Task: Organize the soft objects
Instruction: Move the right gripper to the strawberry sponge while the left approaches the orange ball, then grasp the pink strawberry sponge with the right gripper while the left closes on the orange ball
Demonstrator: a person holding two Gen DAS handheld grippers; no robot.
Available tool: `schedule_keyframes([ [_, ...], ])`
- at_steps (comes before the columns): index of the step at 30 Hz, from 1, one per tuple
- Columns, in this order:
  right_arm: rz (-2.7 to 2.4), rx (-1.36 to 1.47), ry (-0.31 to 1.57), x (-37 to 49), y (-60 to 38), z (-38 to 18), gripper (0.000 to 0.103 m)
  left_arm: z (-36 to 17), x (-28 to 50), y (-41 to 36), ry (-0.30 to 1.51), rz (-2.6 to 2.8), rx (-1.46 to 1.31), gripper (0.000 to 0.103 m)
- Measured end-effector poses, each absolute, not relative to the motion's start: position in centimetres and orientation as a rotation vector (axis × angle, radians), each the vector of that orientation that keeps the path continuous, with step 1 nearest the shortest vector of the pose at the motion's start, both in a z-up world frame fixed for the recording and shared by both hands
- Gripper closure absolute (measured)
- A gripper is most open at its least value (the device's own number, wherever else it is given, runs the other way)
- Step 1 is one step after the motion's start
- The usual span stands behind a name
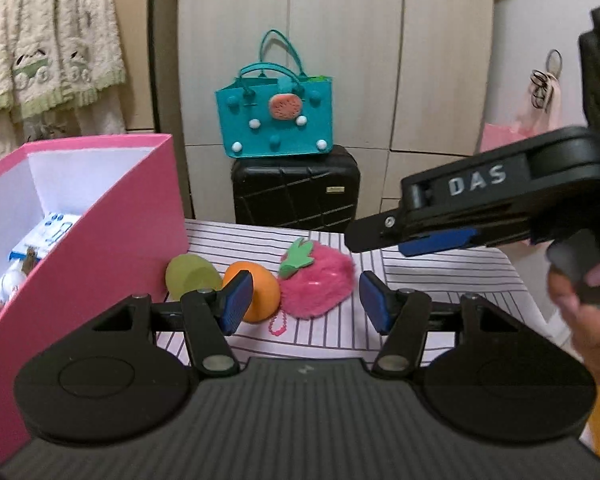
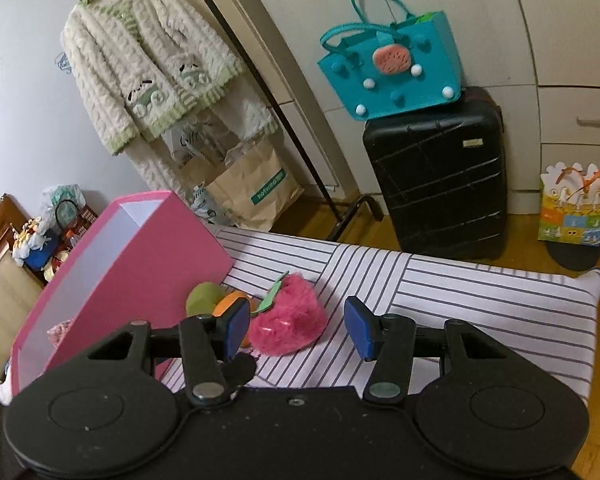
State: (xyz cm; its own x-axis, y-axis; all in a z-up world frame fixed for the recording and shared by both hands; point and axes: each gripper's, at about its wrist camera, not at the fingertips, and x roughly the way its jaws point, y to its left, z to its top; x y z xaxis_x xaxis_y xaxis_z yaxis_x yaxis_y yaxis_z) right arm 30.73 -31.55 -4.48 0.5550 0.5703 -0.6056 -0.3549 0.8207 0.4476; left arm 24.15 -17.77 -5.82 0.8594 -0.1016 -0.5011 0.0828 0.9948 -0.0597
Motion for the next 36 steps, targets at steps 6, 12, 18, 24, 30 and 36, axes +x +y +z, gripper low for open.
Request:
schedule_keyframes([
  [6,0.582,0.313,0.854,33.2,-30.8,-5.8,0.042,-6.4,24.9,-17.2,0.515,-0.039,-0.053,0.051],
  [12,0.570,0.334,0.917,35.3,-29.9,-7.3,0.039,-6.7,26.2,-16.6,0.549,-0.006,-0.058,0.057],
  [18,0.593,0.336,0.920,35.4,-29.3,-7.8,0.039,-6.9,26.7,-16.5,0.563,0.009,-0.047,0.057],
  [24,0.607,0.325,0.894,34.2,-29.7,-7.1,0.074,-7.2,27.2,-16.1,0.588,0.024,-0.064,0.057],
  [30,0.563,0.331,0.865,33.0,-30.7,-6.1,0.078,-7.5,27.6,-16.2,0.601,0.025,-0.056,0.057],
  [36,0.544,0.328,0.867,32.5,-31.5,-6.0,0.078,-7.6,28.2,-16.1,0.621,0.035,-0.058,0.057],
])
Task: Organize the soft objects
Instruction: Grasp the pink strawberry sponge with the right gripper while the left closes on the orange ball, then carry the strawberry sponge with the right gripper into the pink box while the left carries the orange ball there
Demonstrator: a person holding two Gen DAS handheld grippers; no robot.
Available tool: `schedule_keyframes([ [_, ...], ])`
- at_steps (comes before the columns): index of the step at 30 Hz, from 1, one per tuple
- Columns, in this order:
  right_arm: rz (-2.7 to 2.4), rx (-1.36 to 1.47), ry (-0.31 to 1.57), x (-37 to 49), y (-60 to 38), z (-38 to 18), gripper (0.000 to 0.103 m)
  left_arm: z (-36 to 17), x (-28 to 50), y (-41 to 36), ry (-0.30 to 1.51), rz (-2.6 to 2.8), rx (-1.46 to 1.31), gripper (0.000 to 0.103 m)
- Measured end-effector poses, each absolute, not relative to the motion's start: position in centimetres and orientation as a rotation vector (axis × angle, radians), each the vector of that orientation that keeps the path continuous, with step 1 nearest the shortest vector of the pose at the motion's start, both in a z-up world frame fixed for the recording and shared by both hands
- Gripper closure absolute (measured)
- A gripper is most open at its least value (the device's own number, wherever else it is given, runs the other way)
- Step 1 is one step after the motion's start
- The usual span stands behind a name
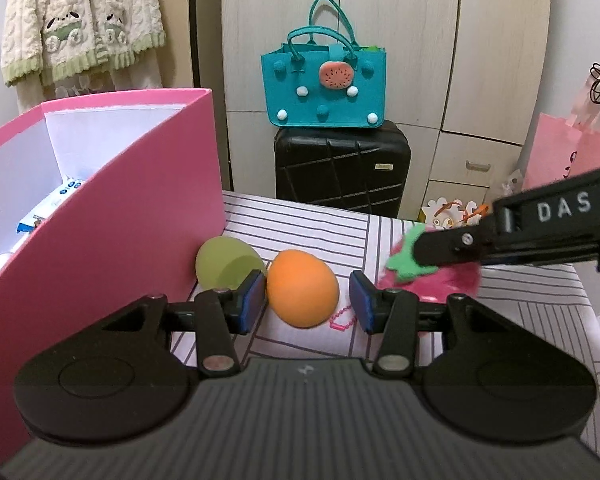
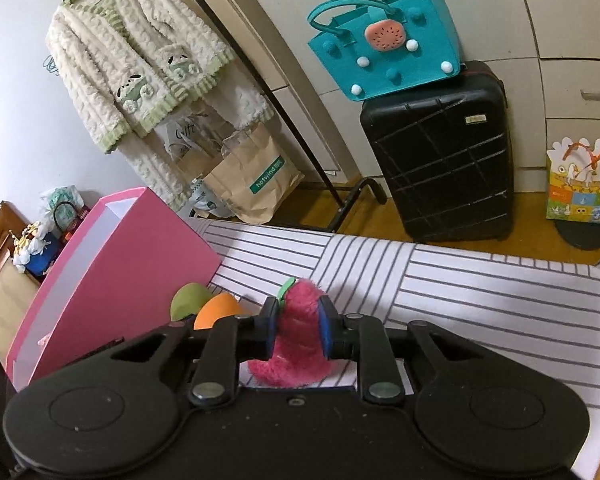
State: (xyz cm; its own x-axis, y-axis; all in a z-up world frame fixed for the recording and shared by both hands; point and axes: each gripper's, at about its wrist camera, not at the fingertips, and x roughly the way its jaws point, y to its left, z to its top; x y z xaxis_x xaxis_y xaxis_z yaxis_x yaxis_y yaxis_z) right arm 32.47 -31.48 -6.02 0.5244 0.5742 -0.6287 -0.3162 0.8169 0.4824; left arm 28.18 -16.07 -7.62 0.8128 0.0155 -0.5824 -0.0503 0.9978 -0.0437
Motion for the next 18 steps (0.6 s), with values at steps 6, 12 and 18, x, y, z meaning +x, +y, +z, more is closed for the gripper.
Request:
schedule_keyframes([
  [6,0.547,0.329,0.864,32.1,-31.6,-6.1,0.078,-7.9,28.4,-16.2,0.628,0.047,-0.044,0.065],
  [12,0.538,0.327,0.858,31.3,-31.4,-6.1,0.078,-7.7,28.3,-15.8,0.627,0.047,-0.081,0.069],
  [18,0.510,0.310,0.846,29.7,-31.8,-5.1,0.078,-7.2,26.4,-15.8,0.618,-0.014,-0.081,0.070],
])
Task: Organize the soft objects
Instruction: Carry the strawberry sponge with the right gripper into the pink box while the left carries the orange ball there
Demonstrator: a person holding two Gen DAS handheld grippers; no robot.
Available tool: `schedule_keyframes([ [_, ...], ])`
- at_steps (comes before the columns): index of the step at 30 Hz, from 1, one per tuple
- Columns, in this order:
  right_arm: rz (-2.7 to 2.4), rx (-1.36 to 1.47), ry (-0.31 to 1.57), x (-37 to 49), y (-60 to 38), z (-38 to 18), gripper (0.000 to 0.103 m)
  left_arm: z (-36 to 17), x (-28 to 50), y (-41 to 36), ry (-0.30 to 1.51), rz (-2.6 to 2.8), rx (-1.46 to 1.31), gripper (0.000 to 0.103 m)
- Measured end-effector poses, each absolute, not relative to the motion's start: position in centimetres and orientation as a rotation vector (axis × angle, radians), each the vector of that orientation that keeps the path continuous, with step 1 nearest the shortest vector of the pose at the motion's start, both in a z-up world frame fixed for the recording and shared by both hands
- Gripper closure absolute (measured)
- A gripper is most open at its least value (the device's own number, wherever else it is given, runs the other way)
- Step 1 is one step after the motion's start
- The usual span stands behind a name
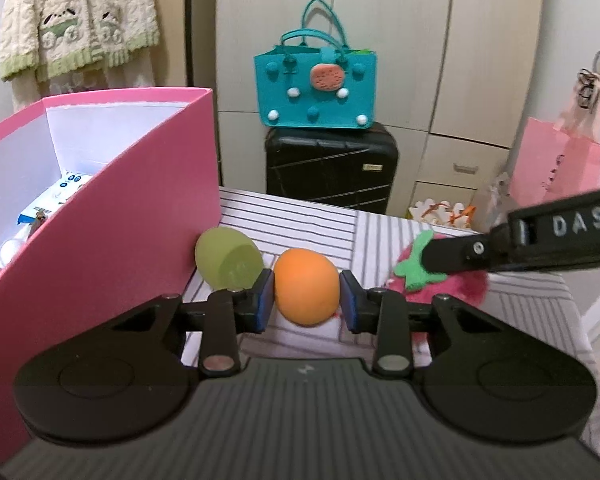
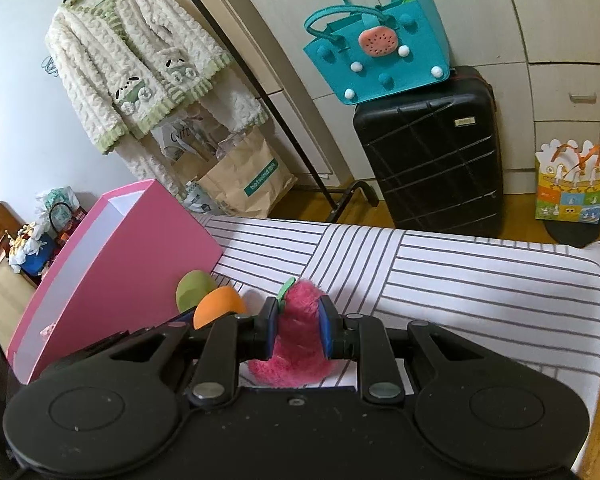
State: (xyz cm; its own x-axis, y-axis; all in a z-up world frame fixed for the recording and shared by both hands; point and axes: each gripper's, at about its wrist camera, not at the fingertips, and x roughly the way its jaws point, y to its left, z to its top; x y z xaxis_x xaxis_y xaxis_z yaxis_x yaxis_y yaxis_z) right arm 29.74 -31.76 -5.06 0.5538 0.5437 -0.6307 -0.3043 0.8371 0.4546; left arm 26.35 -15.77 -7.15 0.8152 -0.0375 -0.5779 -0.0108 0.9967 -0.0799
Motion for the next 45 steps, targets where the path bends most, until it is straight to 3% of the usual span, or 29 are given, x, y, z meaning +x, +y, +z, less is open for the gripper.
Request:
schedule_keyframes([
  [22,0.384,0.211,0.877,19.3,-32.2,-0.9,0.078,-2.4,18.5,-14.1,0.755,-0.363,-0.145,0.070],
  [40,0.553,0.148,0.816,14.0,-27.5,5.7,0.078,8.4,14.3,-5.8,0.694,-0.524,0.026,0.070],
  [45,0.640,0.147,0.777,14.3,-25.3,7.8,0.077,10.7,14.9,-1.9,0.763,-0.533,-0.002,0.070],
])
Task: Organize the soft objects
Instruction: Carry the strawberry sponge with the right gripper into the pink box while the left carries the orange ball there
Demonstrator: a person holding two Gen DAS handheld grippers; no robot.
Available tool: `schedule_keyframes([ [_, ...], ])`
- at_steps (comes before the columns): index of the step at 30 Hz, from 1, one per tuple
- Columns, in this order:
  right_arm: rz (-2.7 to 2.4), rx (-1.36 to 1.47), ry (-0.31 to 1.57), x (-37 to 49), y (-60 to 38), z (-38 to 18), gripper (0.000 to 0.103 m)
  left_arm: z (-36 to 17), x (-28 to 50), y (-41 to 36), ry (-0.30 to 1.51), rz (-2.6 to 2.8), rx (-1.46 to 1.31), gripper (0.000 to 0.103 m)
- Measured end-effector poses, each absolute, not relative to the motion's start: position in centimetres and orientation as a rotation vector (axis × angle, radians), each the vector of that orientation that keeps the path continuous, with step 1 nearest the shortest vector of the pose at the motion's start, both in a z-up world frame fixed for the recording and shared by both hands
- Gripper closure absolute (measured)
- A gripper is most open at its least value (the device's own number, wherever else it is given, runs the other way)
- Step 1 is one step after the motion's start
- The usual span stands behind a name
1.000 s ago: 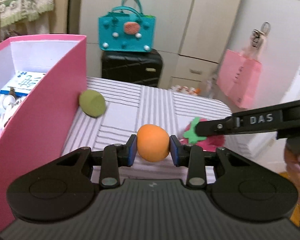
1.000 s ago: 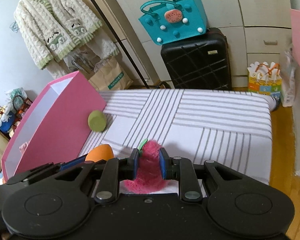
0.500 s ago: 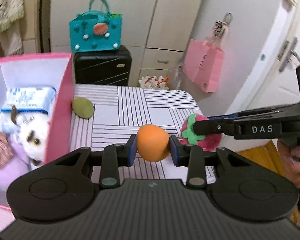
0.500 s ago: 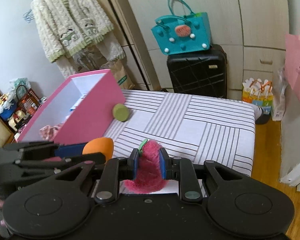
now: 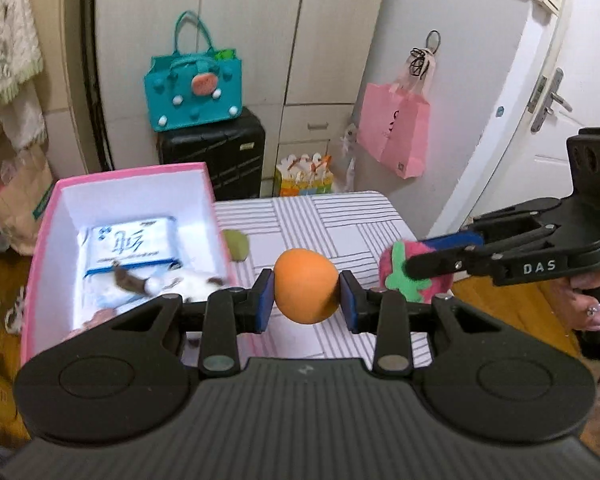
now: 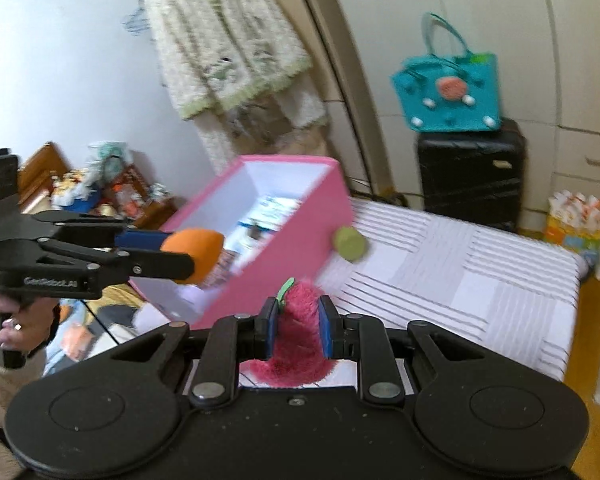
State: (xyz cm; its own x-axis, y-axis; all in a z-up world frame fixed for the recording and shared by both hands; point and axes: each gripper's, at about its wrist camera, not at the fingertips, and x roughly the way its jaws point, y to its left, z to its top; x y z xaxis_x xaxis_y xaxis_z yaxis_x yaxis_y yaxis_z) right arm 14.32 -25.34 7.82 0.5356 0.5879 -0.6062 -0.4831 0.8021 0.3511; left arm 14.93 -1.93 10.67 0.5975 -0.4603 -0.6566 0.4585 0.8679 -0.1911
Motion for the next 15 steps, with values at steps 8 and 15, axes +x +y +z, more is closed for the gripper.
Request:
schedule_keyframes([
  [8,0.751,0.085,0.703,15.7,-19.8,10.7,0.077,12.1,16.5,4.4,0.753,-0.423,0.004,0.070],
  [15,0.813,0.024,0.727,18.8,-14.0,9.7,0.077,8.7,19.2,8.6,0.812,-0.392,-0.028,0.070],
])
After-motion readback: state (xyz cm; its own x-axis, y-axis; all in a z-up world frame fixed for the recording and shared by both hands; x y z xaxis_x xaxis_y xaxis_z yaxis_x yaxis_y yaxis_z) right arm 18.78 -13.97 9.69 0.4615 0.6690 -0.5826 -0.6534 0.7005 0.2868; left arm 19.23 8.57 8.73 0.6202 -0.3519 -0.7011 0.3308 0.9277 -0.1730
